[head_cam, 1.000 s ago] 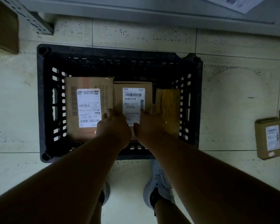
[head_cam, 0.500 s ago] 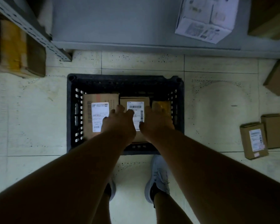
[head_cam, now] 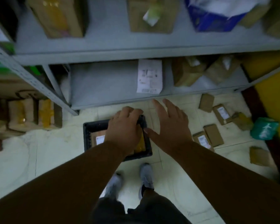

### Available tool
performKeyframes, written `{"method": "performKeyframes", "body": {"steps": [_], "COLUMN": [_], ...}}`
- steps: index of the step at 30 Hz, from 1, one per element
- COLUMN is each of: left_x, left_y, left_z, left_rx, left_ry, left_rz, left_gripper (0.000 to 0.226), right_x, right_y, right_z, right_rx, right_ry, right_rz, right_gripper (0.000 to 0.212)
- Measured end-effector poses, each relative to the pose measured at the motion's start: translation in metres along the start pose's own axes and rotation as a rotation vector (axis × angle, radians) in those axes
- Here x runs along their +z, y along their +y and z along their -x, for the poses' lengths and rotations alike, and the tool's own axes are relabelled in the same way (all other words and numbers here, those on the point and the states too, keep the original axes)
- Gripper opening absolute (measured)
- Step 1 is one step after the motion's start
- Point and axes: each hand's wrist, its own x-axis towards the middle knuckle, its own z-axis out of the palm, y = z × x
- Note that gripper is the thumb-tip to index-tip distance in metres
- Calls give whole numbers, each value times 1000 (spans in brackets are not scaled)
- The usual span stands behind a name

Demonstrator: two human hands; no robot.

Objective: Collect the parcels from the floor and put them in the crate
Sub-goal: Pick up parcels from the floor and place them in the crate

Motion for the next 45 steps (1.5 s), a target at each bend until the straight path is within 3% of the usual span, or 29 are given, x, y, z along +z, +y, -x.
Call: {"method": "performKeyframes", "body": {"steps": [6,12,18,27,35,45], "left_x": [-57,-57,-2,136,197,309], "left_y": [50,108,206,347,415,449], "left_z": [10,4,-4,-10,-52,-213], "left_rx": [200,363,467,454,472,505], "left_ry": [-14,-68,-131,-246,-328,-498], "left_rz": [-12,-72,-64,-49,-67,-126], "left_gripper": [51,49,47,53,57,59], "right_x": [-73,-93,-105,-107,-106,-60], "right_y": [12,69,153,330,416,527], "right_z": [60,114,167,238,205,94], "right_rx": [235,479,641,863,888,1086], "right_ry": [191,308,363,334,384,479], "right_rz": [-40,-96,-147,-213,-405,-665], "right_gripper": [94,93,92,96,100,96]}}
